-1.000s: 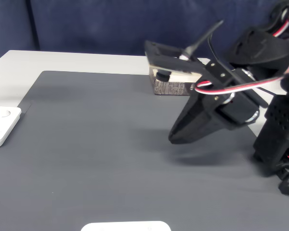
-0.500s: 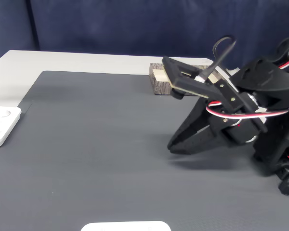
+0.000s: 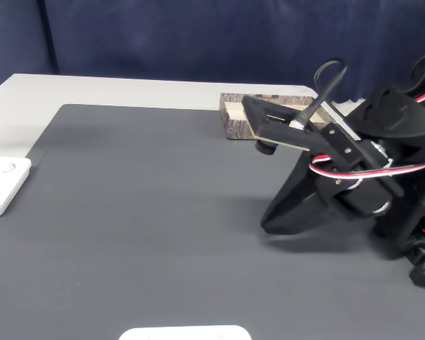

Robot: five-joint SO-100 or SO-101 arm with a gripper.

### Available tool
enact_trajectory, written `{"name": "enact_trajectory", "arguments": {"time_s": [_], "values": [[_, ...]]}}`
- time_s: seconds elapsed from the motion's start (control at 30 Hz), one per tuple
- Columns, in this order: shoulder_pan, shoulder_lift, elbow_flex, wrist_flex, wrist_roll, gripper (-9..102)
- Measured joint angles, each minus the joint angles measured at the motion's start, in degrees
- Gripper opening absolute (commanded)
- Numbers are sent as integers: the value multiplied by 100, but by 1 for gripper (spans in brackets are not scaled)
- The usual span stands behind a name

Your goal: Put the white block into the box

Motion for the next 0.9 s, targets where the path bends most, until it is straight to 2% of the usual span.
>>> {"name": "enact_trajectory", "arguments": {"time_s": [0.9], "values": [[-62,0,0,26,-237,-1]]}}
